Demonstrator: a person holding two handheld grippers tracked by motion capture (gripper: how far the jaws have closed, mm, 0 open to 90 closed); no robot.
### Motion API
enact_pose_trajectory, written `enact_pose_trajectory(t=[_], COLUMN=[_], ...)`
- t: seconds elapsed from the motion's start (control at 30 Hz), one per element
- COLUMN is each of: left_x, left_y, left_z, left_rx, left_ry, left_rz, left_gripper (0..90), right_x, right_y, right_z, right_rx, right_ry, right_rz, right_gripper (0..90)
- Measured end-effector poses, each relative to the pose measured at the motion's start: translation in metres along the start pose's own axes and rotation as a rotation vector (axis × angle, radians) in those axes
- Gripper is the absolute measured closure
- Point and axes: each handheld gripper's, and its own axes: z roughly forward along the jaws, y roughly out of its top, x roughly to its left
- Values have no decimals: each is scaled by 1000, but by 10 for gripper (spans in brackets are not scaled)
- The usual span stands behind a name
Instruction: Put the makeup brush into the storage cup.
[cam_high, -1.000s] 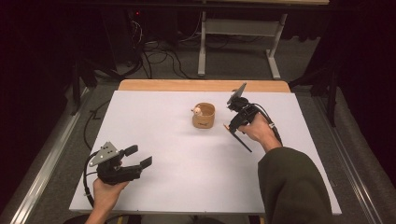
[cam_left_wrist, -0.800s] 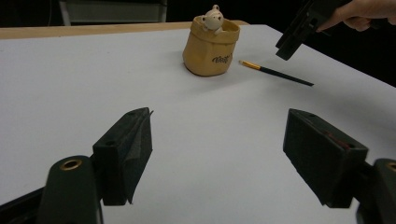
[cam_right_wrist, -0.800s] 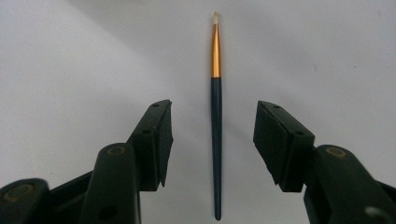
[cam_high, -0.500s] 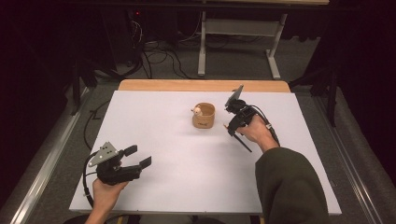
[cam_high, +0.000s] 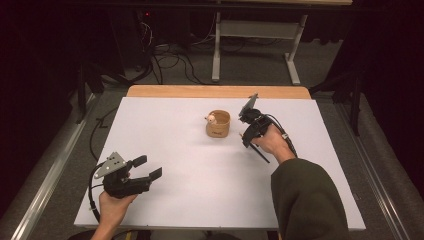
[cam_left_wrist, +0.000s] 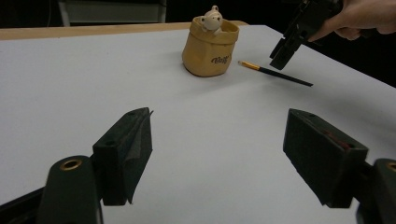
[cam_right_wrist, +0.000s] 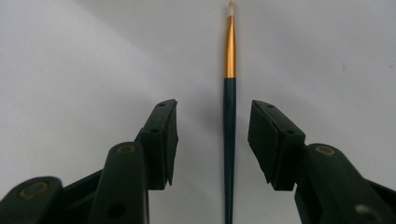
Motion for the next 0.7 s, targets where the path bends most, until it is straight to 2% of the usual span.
enact_pose_trajectory(t=[0.33,0.4,0.43,0.47,0.53,0.7], left_x=[0,0,0,0,0,1], left_y=[0,0,0,0,0,0], left_z=[0,0,0,0,-1,-1], left_rx=[-1,0,0,-1,-5,-6], left_ry=[-1,-1,-1,-1,1,0], left_rz=[-1,0,1,0,-4,-4], left_gripper=[242,242,242,242,242,243], right_x=[-1,0,-1,0,-2,-3], right_y=[1,2,2,2,2,3], right_z=[7,7,8,8,10,11], right_rx=[11,19,17,22,21,27], right_ry=[-6,-5,-7,-6,-12,-10], right_rz=[11,30,18,32,12,17], right_gripper=[584,591,595,598,603,628])
